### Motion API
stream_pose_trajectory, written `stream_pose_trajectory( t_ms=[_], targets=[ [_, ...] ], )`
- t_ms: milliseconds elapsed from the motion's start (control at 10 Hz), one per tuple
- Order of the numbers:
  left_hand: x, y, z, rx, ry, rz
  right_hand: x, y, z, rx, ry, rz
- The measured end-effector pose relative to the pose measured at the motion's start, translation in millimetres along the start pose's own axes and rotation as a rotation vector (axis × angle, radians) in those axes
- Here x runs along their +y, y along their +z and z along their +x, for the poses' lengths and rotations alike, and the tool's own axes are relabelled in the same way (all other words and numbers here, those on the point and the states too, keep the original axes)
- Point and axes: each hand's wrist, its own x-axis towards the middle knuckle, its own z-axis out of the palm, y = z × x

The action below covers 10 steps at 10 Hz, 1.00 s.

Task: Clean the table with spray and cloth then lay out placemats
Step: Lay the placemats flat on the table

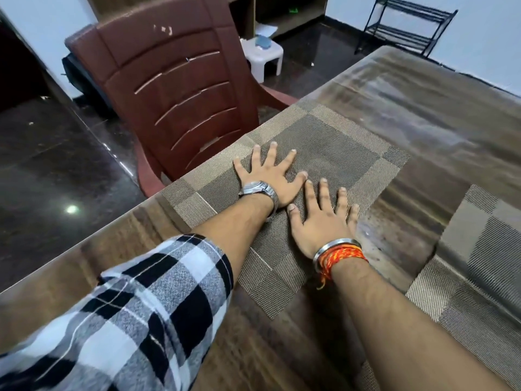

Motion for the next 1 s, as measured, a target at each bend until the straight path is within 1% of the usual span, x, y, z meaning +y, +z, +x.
stream_pose_trajectory(
  t_ms=[800,1000],
  targets=[
    [5.7,3.7,4.6,0.018,0.005,0.003,5.3,-4.2,1.4,-0.009,0.012,0.000],
    [3.6,2.3,2.8,0.002,0.026,0.005,5.6,-4.9,1.1,-0.008,0.012,0.019]
  ],
)
